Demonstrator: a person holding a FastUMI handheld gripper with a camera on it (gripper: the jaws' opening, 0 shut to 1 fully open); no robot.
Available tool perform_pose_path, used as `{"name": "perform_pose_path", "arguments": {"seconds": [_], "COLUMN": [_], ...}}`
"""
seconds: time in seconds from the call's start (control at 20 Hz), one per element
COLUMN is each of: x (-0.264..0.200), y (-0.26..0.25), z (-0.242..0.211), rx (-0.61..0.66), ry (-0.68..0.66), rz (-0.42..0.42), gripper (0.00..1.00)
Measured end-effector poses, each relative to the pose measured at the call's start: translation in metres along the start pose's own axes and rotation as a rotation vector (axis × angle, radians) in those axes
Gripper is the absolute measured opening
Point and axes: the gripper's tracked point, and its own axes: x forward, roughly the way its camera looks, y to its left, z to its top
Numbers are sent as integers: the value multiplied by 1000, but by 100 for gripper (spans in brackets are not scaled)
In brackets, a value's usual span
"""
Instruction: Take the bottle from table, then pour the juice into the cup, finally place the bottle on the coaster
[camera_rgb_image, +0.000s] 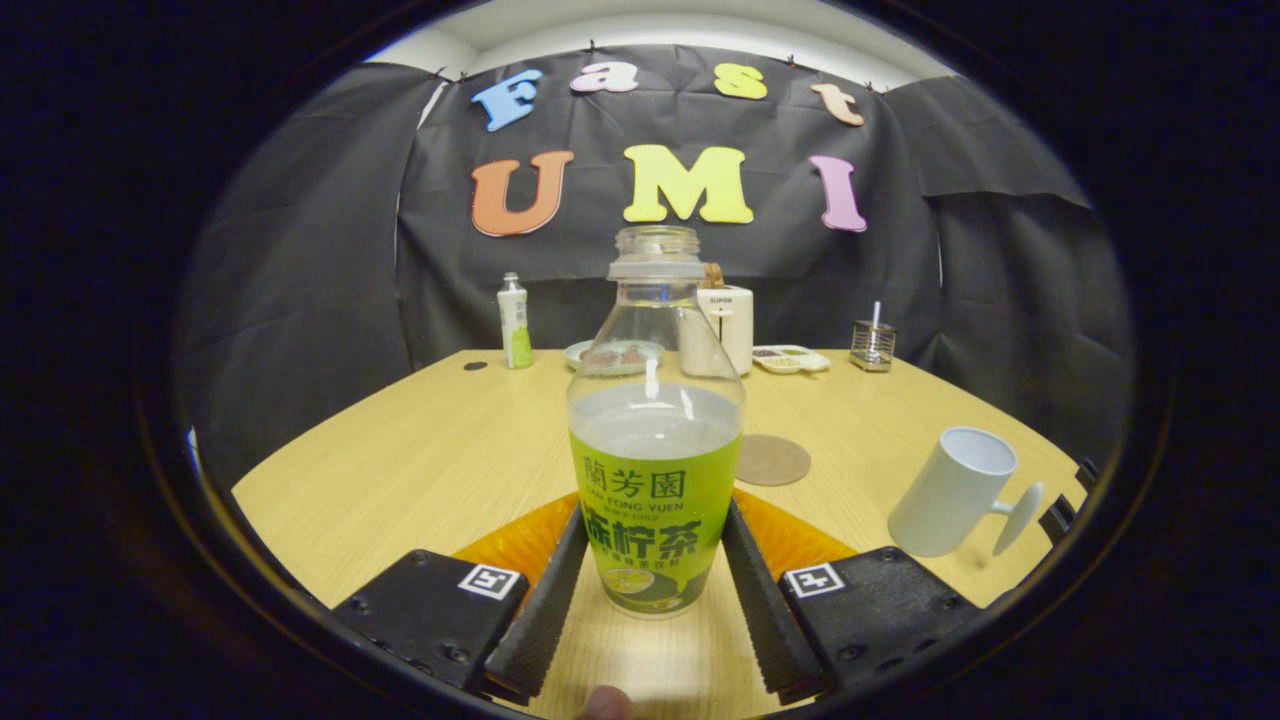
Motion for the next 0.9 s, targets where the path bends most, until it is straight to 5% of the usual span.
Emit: {"name": "perform_pose_path", "arguments": {"seconds": [0.4, 0.9], "x": [-30, -48], "y": [-12, -28], "z": [37, 66], "rx": [349, 601], "ry": [-84, -131], "rz": [148, 286], "gripper": [78, 78]}}
